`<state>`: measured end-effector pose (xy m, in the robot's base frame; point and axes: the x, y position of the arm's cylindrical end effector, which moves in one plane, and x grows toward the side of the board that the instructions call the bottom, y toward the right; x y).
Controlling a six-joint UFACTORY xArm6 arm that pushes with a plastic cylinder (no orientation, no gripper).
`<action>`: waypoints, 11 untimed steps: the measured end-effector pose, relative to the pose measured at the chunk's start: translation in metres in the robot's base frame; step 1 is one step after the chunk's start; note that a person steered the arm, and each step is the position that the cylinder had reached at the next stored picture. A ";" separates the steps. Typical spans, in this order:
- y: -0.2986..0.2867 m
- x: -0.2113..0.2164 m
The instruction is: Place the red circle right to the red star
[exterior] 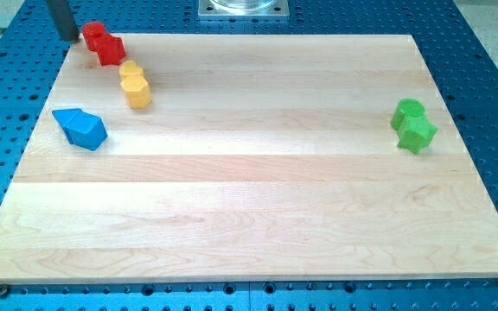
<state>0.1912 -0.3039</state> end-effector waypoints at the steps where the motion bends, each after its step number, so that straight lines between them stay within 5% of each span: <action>1: 0.001 0.000; 11: 0.088 0.002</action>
